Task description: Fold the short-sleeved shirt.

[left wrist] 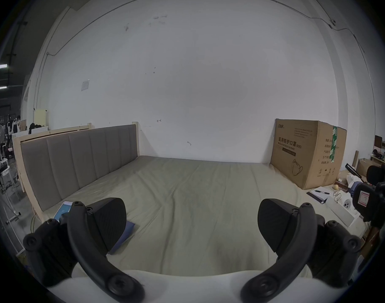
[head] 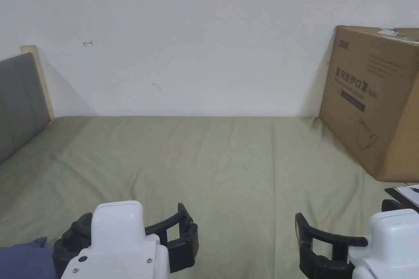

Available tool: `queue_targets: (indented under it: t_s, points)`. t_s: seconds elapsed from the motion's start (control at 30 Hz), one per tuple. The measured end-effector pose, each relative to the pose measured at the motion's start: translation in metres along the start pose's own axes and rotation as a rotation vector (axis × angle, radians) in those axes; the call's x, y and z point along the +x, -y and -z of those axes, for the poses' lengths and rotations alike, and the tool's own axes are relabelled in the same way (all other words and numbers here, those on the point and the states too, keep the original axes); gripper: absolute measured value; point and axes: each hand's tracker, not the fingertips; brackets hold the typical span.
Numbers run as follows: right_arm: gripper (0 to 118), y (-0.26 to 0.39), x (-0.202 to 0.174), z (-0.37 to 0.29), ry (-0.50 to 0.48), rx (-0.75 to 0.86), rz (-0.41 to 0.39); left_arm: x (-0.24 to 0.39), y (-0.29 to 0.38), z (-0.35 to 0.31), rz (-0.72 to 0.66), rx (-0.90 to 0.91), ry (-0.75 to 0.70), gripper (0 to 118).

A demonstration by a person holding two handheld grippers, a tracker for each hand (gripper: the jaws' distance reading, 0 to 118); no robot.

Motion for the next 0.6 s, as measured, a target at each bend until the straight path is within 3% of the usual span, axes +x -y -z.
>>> queue_targets:
  t_s: [0.1, 0.6]
  points:
    - [118, -0.0001, 0.0005, -0.0008, -0.002, 0.001, 0.004, -0.0058, 0.0003, -0.0042, -0.063, 0.006, 0.032, 117]
    - [118, 0.0052, 0.0007, 0.0001, -0.002, -0.025, 0.012, -0.0028, -0.0026, -0.0013, -0.127, -0.073, -0.028, 117]
